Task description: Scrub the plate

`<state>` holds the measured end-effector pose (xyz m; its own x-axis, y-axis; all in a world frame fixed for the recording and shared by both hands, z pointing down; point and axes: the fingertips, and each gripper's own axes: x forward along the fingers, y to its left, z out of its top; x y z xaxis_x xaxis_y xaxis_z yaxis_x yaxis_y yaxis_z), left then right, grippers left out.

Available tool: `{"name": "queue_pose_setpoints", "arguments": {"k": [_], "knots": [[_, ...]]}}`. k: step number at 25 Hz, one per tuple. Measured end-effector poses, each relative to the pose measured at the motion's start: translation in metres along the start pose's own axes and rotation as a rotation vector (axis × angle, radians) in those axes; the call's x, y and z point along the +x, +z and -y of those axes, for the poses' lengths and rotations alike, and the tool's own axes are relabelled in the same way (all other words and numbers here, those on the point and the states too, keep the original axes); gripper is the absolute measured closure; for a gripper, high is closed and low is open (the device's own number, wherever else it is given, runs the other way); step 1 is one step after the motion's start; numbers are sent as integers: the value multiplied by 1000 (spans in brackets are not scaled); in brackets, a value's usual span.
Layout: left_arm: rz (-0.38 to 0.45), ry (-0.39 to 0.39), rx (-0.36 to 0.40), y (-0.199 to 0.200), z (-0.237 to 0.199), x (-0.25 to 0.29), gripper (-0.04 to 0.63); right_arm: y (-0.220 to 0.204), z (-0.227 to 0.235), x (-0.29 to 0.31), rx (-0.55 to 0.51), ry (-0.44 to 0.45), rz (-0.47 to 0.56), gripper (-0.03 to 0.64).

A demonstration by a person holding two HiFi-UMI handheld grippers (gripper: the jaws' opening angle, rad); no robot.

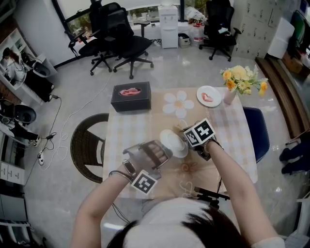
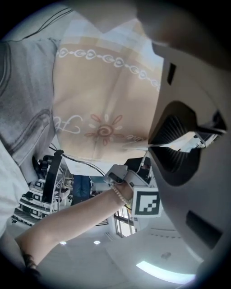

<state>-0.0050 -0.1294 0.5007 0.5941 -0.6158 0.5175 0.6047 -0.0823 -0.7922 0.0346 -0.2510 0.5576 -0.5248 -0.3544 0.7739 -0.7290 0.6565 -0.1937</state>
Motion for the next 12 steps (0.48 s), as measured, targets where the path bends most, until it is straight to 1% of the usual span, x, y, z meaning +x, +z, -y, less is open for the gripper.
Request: {"name": "queue_pose_setpoints", "arguments": {"k": [5, 9, 10, 12], "knots": [[-23, 21, -100, -2, -8, -1, 578, -10, -3, -7, 1, 11, -9, 584], [-45, 35, -149, -5, -12, 0, 578, -14, 2, -15, -31, -26, -23, 584], [-48, 37, -162, -6, -12, 0, 578, -14, 4, -17, -31, -37, -18, 584], [-59, 38, -192, -9, -12, 0, 578, -10, 6, -25, 8, -48, 13, 584]]}}
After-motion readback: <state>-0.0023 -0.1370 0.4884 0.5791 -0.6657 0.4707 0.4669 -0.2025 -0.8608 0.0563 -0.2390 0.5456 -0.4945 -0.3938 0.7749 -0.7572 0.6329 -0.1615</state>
